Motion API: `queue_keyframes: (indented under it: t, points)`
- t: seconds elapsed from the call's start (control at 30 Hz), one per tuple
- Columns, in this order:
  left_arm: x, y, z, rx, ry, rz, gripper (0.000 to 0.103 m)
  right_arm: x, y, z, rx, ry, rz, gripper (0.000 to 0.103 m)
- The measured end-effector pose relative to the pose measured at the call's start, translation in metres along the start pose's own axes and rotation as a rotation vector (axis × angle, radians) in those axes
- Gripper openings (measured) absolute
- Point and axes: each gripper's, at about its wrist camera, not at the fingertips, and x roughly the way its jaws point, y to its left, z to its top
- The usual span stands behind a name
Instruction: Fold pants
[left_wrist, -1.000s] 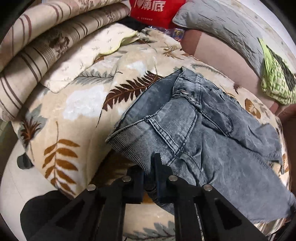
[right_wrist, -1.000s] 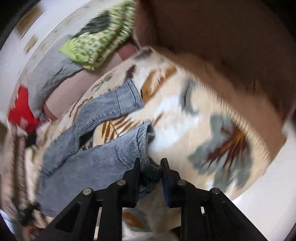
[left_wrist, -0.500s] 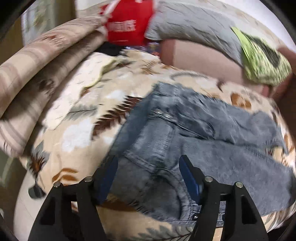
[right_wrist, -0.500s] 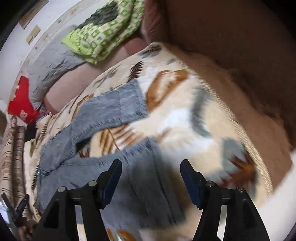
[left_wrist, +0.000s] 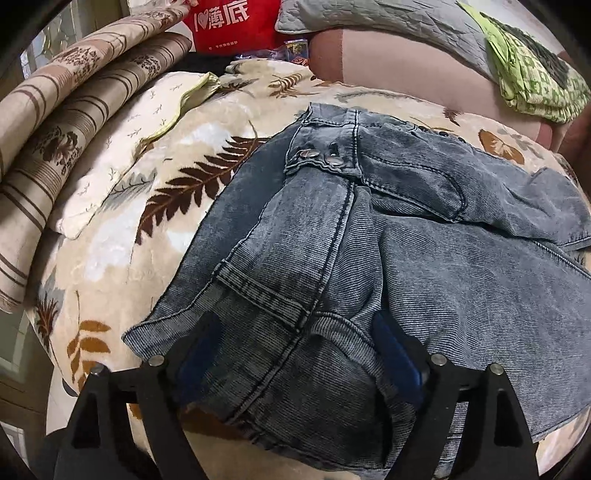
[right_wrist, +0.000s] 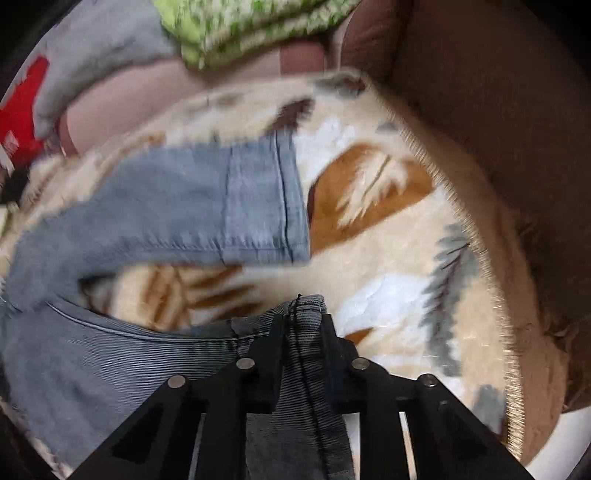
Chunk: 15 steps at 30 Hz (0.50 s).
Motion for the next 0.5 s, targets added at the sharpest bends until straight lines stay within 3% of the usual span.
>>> queue_keyframes:
  t: [0.07, 0.1, 0.23, 0.3, 0.33, 0.37, 0.43, 0.5]
  points:
    - [-0.006, 0.005, 0.002, -0.004, 0.010, -0.012, 0.085, -0.002, -0.001, -0.005, 0.025, -0.042, -0.028, 0.038]
    - [-0.010, 0.007, 0.002, -0.012, 0.009, -0.017, 0.085, -0.008, -0.002, -0.006, 0.039, -0.041, -0.040, 0.054]
    - [-0.032, 0.012, 0.003, -0.021, -0.058, -0.028, 0.085, -0.058, -0.001, -0.021, 0.059, -0.168, -0.056, 0.059]
    - [-0.029, 0.010, 0.001, -0.009, -0.052, -0.011, 0.085, -0.090, 0.001, -0.036, 0.086, -0.221, 0.033, 0.063]
    - [-0.018, 0.008, -0.002, 0.004, -0.001, 0.002, 0.085, -0.099, 0.000, -0.042, 0.102, -0.226, 0.094, 0.069]
    - [-0.008, 0.008, -0.004, 0.007, 0.042, 0.004, 0.086, -0.103, 0.003, -0.050, 0.121, -0.220, 0.158, 0.072]
    - [-0.008, 0.016, -0.006, -0.042, 0.030, -0.020, 0.089, -0.095, 0.005, -0.069, 0.146, -0.154, 0.257, 0.080]
    - [-0.011, 0.017, -0.002, -0.047, 0.045, -0.028, 0.088, -0.042, 0.006, -0.089, 0.162, 0.068, 0.270, 0.081]
